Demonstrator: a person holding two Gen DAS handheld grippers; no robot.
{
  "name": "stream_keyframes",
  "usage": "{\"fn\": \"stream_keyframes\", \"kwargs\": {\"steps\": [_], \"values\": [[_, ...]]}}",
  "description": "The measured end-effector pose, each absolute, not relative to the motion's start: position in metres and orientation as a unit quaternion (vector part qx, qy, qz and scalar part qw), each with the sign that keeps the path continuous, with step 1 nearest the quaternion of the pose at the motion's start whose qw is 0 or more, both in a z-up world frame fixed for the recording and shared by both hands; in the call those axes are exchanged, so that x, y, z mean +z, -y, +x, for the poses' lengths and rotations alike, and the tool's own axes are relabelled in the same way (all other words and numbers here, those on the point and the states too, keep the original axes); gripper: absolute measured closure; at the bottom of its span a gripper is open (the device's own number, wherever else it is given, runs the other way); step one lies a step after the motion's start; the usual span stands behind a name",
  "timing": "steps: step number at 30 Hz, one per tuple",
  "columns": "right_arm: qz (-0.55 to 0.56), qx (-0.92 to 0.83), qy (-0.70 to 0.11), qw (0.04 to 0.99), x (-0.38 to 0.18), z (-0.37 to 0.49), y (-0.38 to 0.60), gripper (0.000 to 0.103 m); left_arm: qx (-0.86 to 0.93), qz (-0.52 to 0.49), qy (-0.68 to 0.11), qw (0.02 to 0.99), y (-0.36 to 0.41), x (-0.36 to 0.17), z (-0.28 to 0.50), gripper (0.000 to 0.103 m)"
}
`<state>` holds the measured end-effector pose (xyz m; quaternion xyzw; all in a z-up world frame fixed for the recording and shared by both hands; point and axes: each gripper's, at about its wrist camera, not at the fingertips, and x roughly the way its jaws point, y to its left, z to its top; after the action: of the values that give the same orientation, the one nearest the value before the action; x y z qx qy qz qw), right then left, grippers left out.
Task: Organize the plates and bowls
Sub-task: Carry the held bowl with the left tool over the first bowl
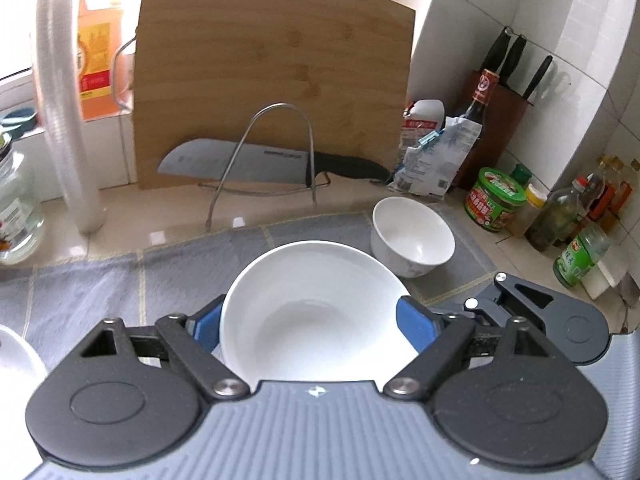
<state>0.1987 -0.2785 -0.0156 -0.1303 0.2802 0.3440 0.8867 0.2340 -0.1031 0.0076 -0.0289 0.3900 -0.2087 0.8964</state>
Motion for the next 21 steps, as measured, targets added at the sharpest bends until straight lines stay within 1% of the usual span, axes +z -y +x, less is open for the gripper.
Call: {"fn": "stream_keyframes", "kwargs": {"steps": [21], "values": [[-0.127, 0.406, -0.297, 0.855, -0.034, 0.2, 0.266, 0.014, -0.162, -0.045, -0.413, 0.895, 0.081, -0.008, 0.205, 0.016]]}}
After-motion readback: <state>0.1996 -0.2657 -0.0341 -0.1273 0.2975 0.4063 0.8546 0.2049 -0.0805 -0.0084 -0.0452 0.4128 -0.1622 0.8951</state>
